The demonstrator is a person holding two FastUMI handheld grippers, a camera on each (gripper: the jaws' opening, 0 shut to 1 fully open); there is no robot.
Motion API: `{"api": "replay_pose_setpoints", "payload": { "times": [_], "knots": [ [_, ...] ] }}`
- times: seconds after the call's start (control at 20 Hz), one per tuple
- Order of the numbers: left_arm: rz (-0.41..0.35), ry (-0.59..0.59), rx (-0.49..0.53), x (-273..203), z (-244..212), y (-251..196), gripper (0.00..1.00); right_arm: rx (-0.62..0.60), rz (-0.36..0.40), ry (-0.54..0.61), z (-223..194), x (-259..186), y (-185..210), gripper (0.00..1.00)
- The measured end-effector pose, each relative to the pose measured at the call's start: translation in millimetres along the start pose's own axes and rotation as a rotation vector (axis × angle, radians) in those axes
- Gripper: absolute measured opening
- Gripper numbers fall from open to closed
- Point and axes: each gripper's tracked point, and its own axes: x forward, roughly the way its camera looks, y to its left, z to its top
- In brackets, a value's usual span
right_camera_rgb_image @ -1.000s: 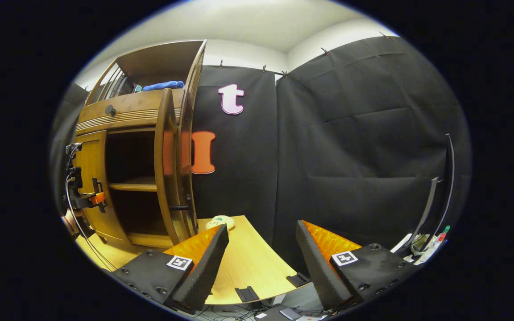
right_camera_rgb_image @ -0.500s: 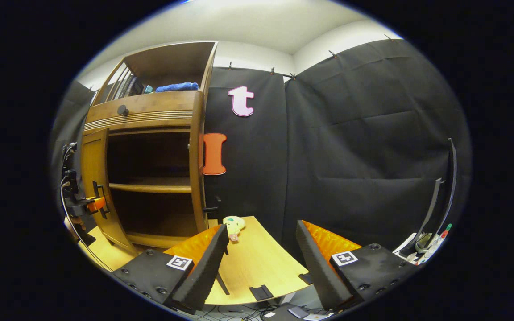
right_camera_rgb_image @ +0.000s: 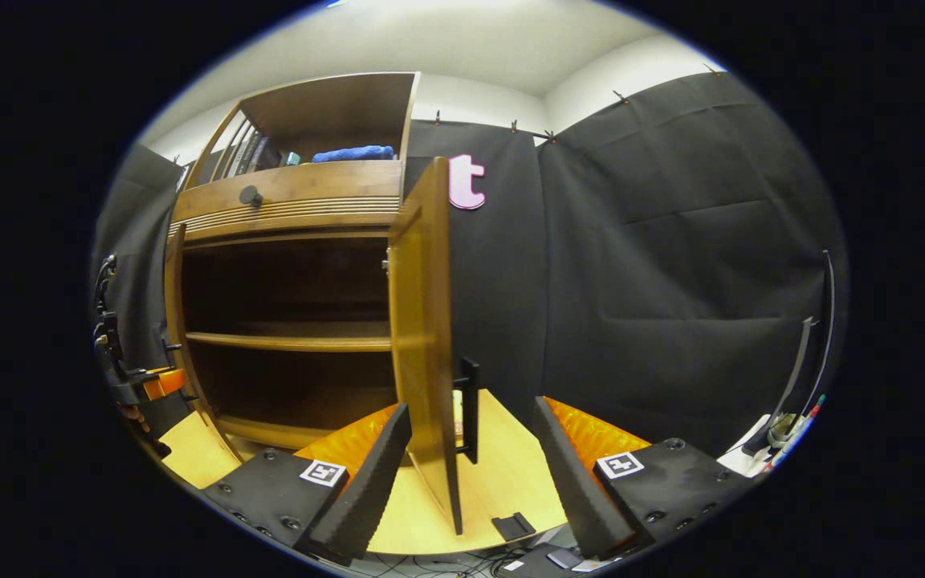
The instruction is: Open the right door of the double-door shoe cabinet with the right hand, and open the left door with the left hand.
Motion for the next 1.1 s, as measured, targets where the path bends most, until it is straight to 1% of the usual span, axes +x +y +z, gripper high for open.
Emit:
{"api": "replay_pose_setpoints", "payload": {
  "times": [0.15, 0.25, 0.3, 0.35, 0.4, 0.45, 0.55, 0.6, 0.65, 0.85, 0.9, 0.95, 1.0, 1.1],
  "knots": [
    [-0.005, 0.008, 0.000, -20.3, 0.4, 15.8, 0.19, -0.004, 0.022, 0.001, -0.3, 2.9, 23.1, 0.93],
    [0.006, 0.008, 0.013, -32.2, 1.4, 28.1, 0.18, 0.001, 0.032, -0.001, -1.0, 6.5, 41.1, 0.96],
    [0.010, 0.007, 0.021, -37.6, 2.5, 33.7, 0.12, 0.006, 0.035, -0.001, -2.3, 8.9, 50.1, 0.97],
    [0.013, 0.007, 0.028, -41.5, 2.9, 38.6, 0.12, 0.012, 0.040, 0.005, -4.6, 9.8, 59.8, 0.99],
    [0.012, 0.010, 0.034, -44.8, 3.1, 43.2, 0.10, 0.019, 0.050, 0.011, -7.3, 10.4, 69.4, 1.00],
    [0.010, 0.014, 0.034, -46.6, 3.0, 47.4, 0.12, 0.026, 0.064, 0.016, -10.1, 10.3, 80.4, 0.98],
    [0.004, 0.017, 0.024, -51.7, 4.1, 54.6, 0.06, 0.022, 0.085, 0.018, -12.3, 10.6, 98.9, 0.94],
    [0.001, 0.017, 0.023, -53.9, 4.5, 58.1, 0.08, 0.018, 0.095, 0.015, -10.2, 11.0, 106.5, 0.92],
    [0.001, 0.018, 0.024, -56.8, 4.7, 62.3, 0.08, 0.014, 0.105, 0.013, -9.3, 10.3, 115.2, 0.90],
    [0.050, 0.018, 0.011, -69.8, 8.1, 87.8, 0.07, 0.003, 0.138, -0.008, -5.0, 6.7, 142.1, 0.90],
    [0.068, 0.016, 0.009, -73.5, 9.2, 97.3, 0.04, 0.002, 0.144, -0.013, -5.1, 6.2, 147.5, 0.98],
    [0.078, 0.015, 0.012, -77.8, 9.6, 105.5, 0.06, 0.001, 0.151, -0.013, -5.9, 6.0, 154.3, 0.90],
    [0.081, 0.014, 0.014, -80.3, 9.8, 113.5, 0.02, -0.001, 0.157, -0.008, -7.6, 7.3, 160.6, 0.90],
    [0.086, 0.020, 0.023, -82.9, 9.6, 122.7, 0.07, 0.004, 0.178, 0.013, -12.1, 6.1, 177.2, 0.90]
  ]
}}
